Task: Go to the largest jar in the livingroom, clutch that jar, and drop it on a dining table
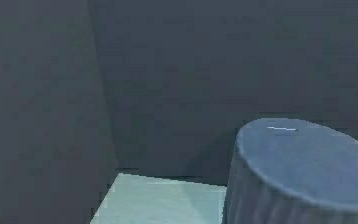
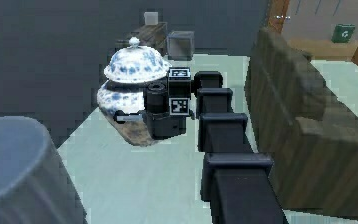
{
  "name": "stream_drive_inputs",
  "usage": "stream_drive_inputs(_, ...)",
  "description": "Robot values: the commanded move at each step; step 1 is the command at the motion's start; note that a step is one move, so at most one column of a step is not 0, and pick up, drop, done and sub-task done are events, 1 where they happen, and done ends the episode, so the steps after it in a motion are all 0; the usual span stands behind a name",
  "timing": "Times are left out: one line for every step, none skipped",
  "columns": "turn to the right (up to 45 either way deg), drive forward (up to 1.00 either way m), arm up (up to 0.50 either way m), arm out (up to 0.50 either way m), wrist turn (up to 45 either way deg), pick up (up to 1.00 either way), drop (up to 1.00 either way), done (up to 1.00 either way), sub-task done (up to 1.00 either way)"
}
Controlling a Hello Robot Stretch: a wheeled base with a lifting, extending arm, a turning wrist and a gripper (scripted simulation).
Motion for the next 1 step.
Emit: stream_drive_inputs(-3.0,0.0,0.0,0.0,0.0,0.0,0.0,0.0,0.0)
